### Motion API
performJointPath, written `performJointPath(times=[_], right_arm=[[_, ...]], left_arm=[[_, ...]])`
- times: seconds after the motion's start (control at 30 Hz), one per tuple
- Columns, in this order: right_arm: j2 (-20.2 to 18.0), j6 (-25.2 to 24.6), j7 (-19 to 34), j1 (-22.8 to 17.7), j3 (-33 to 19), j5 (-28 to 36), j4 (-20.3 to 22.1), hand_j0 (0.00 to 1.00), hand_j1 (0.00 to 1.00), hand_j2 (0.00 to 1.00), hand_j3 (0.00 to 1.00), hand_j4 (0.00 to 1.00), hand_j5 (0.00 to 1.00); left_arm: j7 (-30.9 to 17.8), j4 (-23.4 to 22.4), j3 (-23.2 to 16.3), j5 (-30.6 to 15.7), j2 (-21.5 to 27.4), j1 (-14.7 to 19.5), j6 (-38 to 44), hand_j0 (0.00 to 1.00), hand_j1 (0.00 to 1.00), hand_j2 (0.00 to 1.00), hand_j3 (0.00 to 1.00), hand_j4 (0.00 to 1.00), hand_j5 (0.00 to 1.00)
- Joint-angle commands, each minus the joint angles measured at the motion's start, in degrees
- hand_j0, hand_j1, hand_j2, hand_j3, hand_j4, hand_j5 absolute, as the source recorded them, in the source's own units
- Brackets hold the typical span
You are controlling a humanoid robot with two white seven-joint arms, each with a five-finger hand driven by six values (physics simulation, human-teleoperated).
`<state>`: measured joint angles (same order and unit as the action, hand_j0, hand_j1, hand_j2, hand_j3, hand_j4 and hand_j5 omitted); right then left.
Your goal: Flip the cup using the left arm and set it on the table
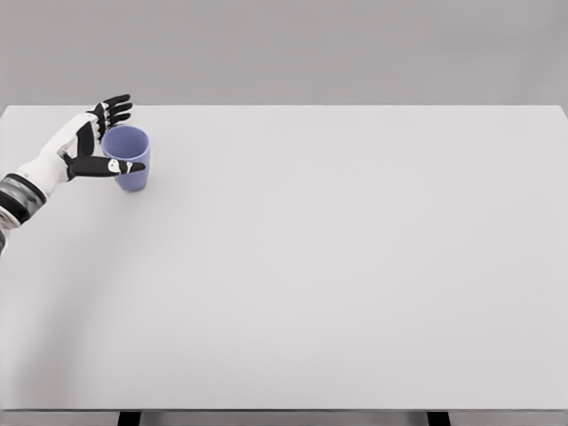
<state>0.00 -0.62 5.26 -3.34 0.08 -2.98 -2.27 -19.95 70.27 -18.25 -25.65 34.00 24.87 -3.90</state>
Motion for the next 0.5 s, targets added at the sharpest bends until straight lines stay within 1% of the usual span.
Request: performJointPath(times=[0.0, 0.2, 0.4, 0.47], right_arm=[[0.0, 0.0, 0.0, 0.0, 0.0, 0.0, 0.0, 1.0, 1.0, 1.0, 1.0, 1.0, 1.0], [0.0, 0.0, 0.0, 0.0, 0.0, 0.0, 0.0, 1.0, 1.0, 1.0, 1.0, 1.0, 1.0], [0.0, 0.0, 0.0, 0.0, 0.0, 0.0, 0.0, 1.0, 1.0, 1.0, 1.0, 1.0, 1.0], [0.0, 0.0, 0.0, 0.0, 0.0, 0.0, 0.0, 1.0, 1.0, 1.0, 1.0, 1.0, 1.0]], left_arm=[[0.0, 0.0, 0.1, -0.1, 0.4, 0.0, -0.1, 1.0, 1.0, 1.0, 1.0, 1.0, 1.0], [0.0, 0.0, 0.1, 0.4, 0.5, 0.2, -0.1, 1.0, 1.0, 1.0, 1.0, 1.0, 1.0], [0.0, 0.1, 0.0, 0.5, 2.9, -0.3, -0.1, 1.0, 1.0, 1.0, 1.0, 1.0, 1.0], [0.0, 0.1, 0.1, 0.5, 3.0, -0.4, -0.4, 1.0, 1.0, 1.0, 1.0, 1.0, 1.0]])
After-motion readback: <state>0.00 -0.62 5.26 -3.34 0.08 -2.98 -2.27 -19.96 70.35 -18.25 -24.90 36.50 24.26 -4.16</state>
